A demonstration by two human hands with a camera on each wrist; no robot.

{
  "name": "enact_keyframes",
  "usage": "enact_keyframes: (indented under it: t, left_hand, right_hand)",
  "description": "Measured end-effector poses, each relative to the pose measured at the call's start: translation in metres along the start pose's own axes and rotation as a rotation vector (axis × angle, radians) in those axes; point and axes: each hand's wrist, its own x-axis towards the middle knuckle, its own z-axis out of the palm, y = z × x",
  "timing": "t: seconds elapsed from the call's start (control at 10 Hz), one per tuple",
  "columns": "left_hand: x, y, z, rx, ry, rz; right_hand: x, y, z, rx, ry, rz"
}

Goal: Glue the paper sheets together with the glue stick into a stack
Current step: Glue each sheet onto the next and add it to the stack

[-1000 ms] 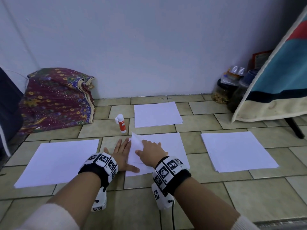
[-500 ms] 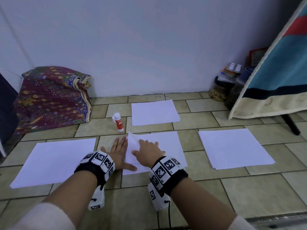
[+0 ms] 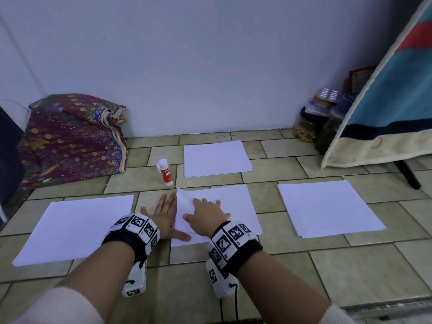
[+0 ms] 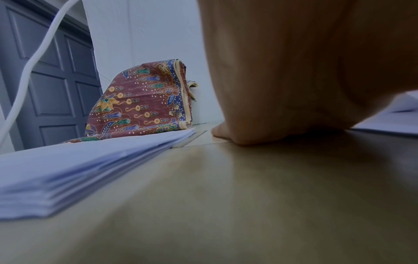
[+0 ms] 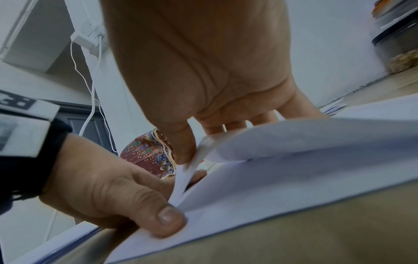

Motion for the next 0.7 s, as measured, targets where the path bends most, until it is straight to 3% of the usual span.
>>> enact_keyframes:
  t: [0.7]
  left_hand:
    - [-0.0009,0.0008,-0.0004,0.006,-0.018,0.006]
  right_hand:
    - [-0.0005,0.0015,-0.0003,0.012,-0.007,-0.002]
